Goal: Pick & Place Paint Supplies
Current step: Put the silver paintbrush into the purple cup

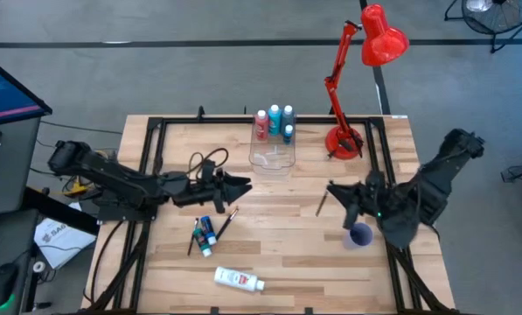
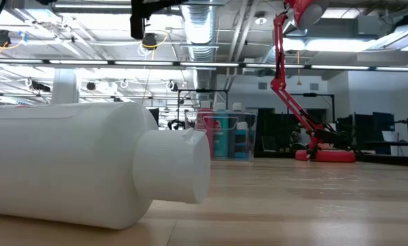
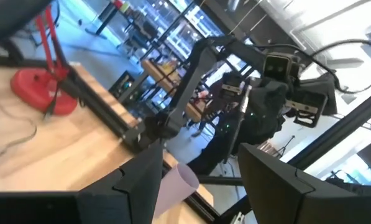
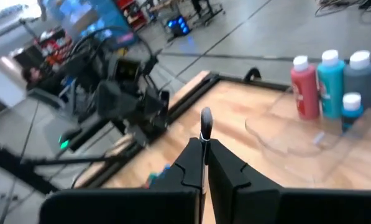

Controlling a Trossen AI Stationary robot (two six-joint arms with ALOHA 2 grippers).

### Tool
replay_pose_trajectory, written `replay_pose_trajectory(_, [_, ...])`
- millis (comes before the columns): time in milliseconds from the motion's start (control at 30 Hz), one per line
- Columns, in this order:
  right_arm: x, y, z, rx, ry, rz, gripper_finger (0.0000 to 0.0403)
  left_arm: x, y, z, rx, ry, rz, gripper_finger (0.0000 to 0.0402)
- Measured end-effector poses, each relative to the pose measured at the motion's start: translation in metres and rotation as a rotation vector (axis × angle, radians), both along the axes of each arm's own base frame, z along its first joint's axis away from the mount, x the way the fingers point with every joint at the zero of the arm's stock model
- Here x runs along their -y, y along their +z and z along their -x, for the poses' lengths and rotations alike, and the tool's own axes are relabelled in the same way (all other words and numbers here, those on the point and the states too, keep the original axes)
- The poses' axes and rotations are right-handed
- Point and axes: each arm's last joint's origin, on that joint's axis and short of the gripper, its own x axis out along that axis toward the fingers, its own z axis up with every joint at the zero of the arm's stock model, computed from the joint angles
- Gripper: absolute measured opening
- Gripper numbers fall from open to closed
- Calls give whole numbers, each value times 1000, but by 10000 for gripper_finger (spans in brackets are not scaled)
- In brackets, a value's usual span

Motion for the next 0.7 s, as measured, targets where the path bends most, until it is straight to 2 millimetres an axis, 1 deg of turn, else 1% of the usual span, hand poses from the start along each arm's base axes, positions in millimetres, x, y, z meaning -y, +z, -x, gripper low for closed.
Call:
replay_pose_trajectory(133, [-9,-10,22,-43,66,-7,0,5,-9,-6,-24,-9,43,205])
replay_pose_trajectory(267, [-14,-17,43,-97,140,16,0,14,-18,-9,-44,21,63,205])
replay_pose_trajectory(433, [-13,-24,70,-156,214,44,0,28,-28,-14,-18,70,134,205])
replay_pose_trajectory(533, [-11,-27,85,-206,259,60,0,37,-31,-19,-17,92,143,205])
replay_pose_trajectory(600, [-11,-30,92,-247,275,68,0,42,-30,-23,-7,96,163,205])
replay_pose_trajectory(700, [-14,-38,96,-304,308,91,0,50,-29,-30,-7,93,167,205])
